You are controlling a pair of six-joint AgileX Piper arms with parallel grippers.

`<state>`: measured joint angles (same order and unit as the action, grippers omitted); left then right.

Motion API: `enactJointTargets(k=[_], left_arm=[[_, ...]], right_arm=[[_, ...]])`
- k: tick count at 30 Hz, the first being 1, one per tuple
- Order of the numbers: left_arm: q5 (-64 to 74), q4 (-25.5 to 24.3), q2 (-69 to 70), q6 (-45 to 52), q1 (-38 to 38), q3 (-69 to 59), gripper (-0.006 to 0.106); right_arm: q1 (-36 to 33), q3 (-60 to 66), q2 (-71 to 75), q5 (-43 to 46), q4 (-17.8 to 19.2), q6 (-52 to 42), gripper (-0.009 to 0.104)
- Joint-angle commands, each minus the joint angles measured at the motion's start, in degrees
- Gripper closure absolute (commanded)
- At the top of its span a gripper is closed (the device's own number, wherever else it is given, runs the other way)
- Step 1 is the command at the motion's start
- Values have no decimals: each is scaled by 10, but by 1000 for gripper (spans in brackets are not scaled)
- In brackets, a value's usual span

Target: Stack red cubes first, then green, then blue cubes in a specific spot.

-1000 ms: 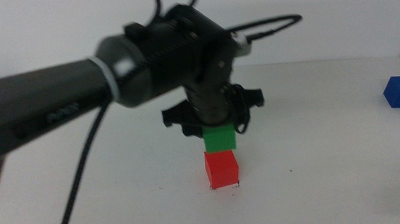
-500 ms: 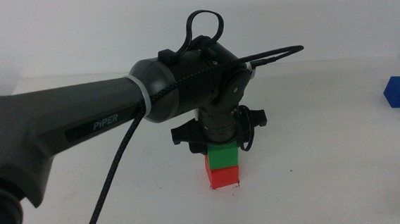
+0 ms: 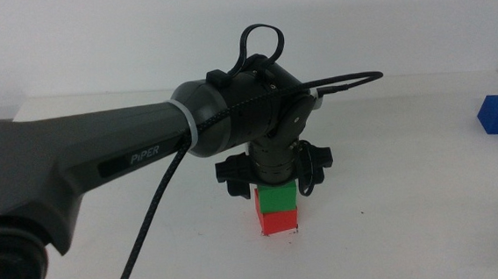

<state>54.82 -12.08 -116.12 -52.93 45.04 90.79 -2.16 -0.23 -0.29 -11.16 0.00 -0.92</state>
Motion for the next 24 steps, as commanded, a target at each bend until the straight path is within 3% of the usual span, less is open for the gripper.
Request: enactJointTargets(k=[1,7,10,15,24], left_arm=[[-2,3,15,11,0,7,7],[26,-12,114,103,0,7,7],[75,-12,198,206,0,7,7],[151,30,354,382,0,-1,7],[-70,114,676,440,0,-252,7]], right_arm=[[5,2,3,6,5,-3,2],[5,2,3,6,5,-3,2],[5,2,3,6,5,-3,2],[5,2,3,6,5,-3,2],[5,2,3,6,5,-3,2]])
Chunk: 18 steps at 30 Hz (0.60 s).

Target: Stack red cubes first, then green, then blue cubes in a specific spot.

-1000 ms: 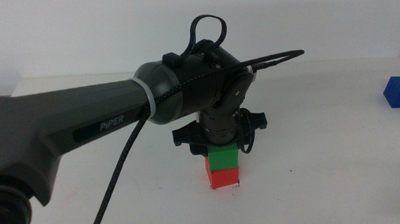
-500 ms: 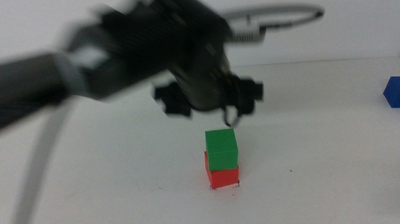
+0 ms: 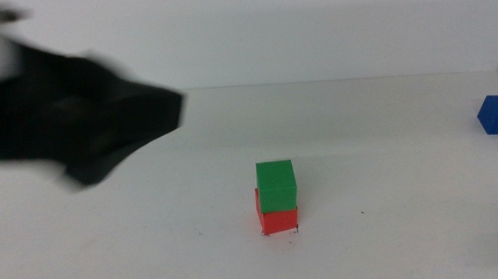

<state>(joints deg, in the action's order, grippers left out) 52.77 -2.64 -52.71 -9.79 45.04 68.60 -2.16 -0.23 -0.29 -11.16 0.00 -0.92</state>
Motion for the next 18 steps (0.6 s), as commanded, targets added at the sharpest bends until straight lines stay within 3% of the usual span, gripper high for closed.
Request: enactJointTargets(k=[1,18], left_arm=[[-52,26,57,8,0,-35,7],[-63,42,91,24,0,-33,7]], right_arm=[[5,2,3,6,5,-3,2],[5,2,3,6,5,-3,2]])
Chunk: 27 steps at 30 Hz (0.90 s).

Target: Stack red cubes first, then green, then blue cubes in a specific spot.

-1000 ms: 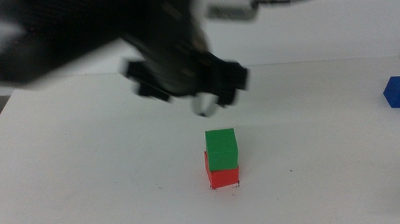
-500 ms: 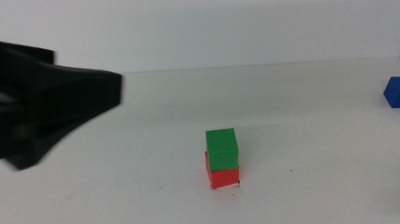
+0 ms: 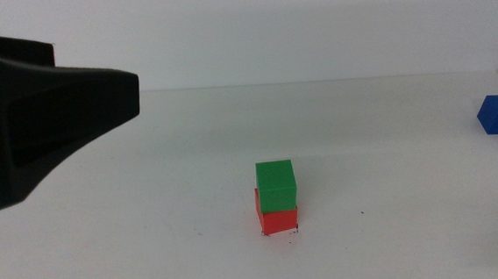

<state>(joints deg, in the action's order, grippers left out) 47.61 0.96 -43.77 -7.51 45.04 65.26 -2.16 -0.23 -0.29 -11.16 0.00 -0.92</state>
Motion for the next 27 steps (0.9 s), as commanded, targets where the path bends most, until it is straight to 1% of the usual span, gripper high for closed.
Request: enactJointTargets(k=[1,9,10,12,14,16,19,21,24,25,27], left_arm=[[-12,6,1,1,0,0,7],[-22,-1,1,0,0,0,7],[-22,-1,1,2,0,0,7],[-22,-1,1,2,0,0,7],[-22,-2,1,2,0,0,7],[-22,-16,1,2,0,0,7],[-22,-34,1,-2,0,0,7],[-22,-45,1,-17,0,0,7],[-20,-72,1,-82,0,0,7],[-17,-81,1,-97,0,0,7],[-16,-85,1,-101,0,0,7]], right_arm=[[5,2,3,6,5,-3,2],[5,2,3,6,5,-3,2],[5,2,3,36,18,-3,2],[5,2,3,64,16,-3,2],[5,2,3,61,9,17,2],[5,-16,-9,45,15,55,2],[5,-95,-105,5,29,87,2],[5,-163,-187,-27,26,104,2],[5,-274,-303,-93,20,114,2],[5,-303,-343,-106,26,114,2],[5,-347,-394,-104,22,116,2]])
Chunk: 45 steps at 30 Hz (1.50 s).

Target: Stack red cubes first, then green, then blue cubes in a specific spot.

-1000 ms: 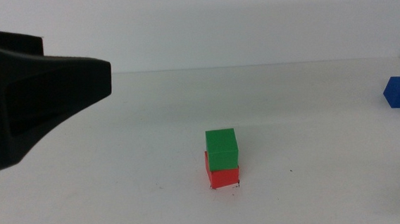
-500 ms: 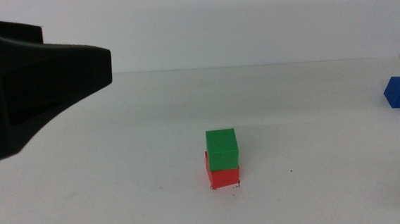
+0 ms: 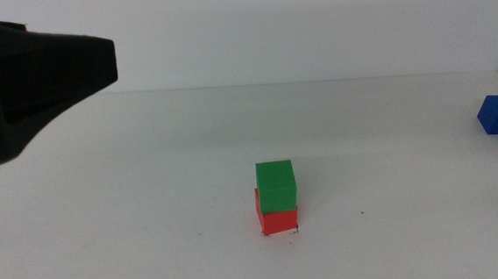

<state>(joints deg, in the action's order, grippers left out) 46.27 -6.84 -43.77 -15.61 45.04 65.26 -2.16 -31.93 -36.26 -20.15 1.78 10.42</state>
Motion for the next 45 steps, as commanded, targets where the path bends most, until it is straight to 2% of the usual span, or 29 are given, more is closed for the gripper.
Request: enactJointTargets(k=[1,4,6,8,11,15,18,20,21,23,29,34,38,45], left_arm=[[-2,-8,1,-19,0,0,7],[-9,-8,1,-18,0,0,7],[-13,-9,1,-18,0,0,7],[-13,-9,1,-18,0,0,7],[-13,-21,1,-18,0,0,7],[-13,-37,1,-18,0,0,7],[-13,-37,1,-18,0,0,7],[-13,-37,1,-18,0,0,7],[-13,-37,1,-18,0,0,7],[-13,-37,1,-18,0,0,7],[-13,-37,1,-18,0,0,7],[-13,-37,1,-18,0,0,7],[-13,-37,1,-18,0,0,7],[-13,-37,1,-18,0,0,7]], right_arm=[[5,-44,-57,-8,1,3,2],[5,-82,-108,-14,-34,4,2],[5,-101,-131,-37,-37,1,2],[5,-125,-156,-86,-23,0,2],[13,-207,-208,-209,10,12,2],[71,-356,-301,-329,18,-36,2],[141,-457,-393,-376,-28,-108,2],[183,-520,-465,-400,-90,-161,2],[195,-540,-500,-403,-110,-174,2],[205,-584,-567,-403,-130,-194,2],[196,-695,-729,-393,-82,-228,2],[192,-757,-837,-371,-78,-235,2],[182,-763,-886,-340,-74,-235,2],[152,-763,-941,-295,-29,-235,2]])
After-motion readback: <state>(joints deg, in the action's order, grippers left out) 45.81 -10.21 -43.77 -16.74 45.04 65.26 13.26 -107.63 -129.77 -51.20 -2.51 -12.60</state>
